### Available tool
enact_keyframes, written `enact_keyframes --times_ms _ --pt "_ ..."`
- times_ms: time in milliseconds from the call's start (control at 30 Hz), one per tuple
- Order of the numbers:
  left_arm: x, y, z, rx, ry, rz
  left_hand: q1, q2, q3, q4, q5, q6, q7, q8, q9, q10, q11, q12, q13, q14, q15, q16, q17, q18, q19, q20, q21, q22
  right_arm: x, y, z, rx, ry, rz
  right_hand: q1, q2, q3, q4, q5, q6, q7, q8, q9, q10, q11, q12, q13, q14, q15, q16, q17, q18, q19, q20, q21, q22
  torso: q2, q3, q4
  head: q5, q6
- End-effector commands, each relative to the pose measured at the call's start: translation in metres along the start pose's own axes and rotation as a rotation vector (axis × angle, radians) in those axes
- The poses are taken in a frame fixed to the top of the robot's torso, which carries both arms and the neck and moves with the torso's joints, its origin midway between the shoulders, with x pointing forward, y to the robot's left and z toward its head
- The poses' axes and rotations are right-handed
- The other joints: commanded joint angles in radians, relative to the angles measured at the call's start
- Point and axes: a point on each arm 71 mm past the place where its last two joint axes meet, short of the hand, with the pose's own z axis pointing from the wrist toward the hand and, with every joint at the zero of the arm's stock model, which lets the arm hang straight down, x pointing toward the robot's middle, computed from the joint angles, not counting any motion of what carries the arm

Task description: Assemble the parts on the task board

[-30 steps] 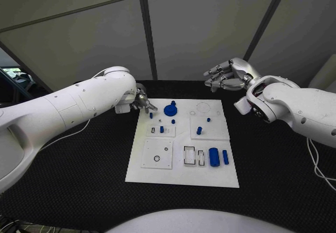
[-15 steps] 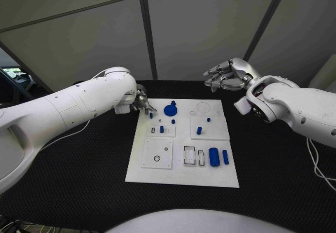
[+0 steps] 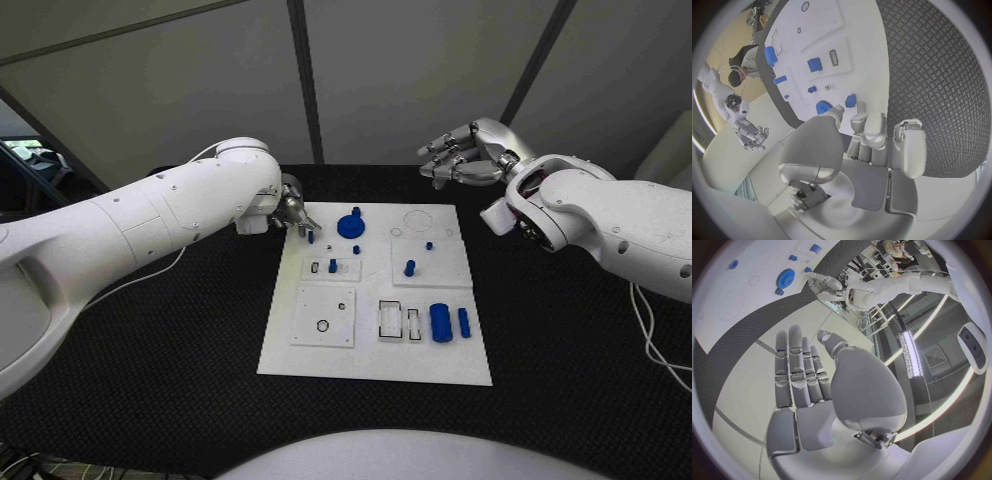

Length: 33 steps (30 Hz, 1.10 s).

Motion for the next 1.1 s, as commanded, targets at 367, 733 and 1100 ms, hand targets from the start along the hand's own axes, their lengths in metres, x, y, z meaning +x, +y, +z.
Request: enact_keyframes --times_ms 367,733,1100 --pt "0.0013 -0.0014 -0.0006 0.025 0.024 0.017 0.022 0.008 0.013 -0.004 0.002 0.01 -0.004 0.008 -0.004 0.006 -0.004 0.002 -0.003 0.016 -0.003 -0.003 0.0 -0.018 0.045 0.0 0.006 0.125 -0.0002 0.0018 0.0007 -0.01 0.004 0.004 -0.005 0.006 0.0 -0.004 0.002 -0.004 0.004 0.002 0.001 0.004 0.001 -0.003 -0.001 0.004 0.0 -0.003 0.001 0.011 0.004 0.005 -0.003 -0.002 0.0 0.0002 0.0004 -0.001 -0.003" --pt "0.0016 -0.0023 -0.0004 0.035 0.029 0.013 0.1 0.037 0.07 -0.044 0.005 0.012 -0.012 0.012 -0.011 0.006 -0.012 -0.002 -0.007 0.016 -0.009 -0.002 0.0 -0.018 0.045 -0.005 0.005 0.126 0.0001 0.002 0.0009 -0.011 0.004 0.004 -0.005 0.006 0.0 -0.004 0.002 -0.004 0.004 0.002 0.001 0.004 0.001 -0.003 -0.001 0.004 0.0 -0.003 0.001 0.011 0.004 0.005 -0.003 -0.002 0.0 0.0004 -0.0007 -0.002 -0.006" --pt "0.0026 -0.0033 -0.0005 0.065 0.048 0.001 0.168 0.06 0.195 -0.109 0.006 0.017 -0.015 0.02 -0.005 0.015 -0.016 -0.016 -0.016 0.017 -0.011 -0.003 0.0 -0.018 0.044 -0.01 0.001 0.125 0.0003 0.0021 0.0011 -0.011 0.005 0.004 -0.005 0.007 0.0 -0.004 0.003 -0.004 0.005 0.003 0.001 0.005 0.001 -0.004 -0.002 0.005 0.0 -0.004 0.001 0.011 0.005 0.005 -0.004 -0.002 0.0 0.0004 0.0002 -0.001 -0.007"
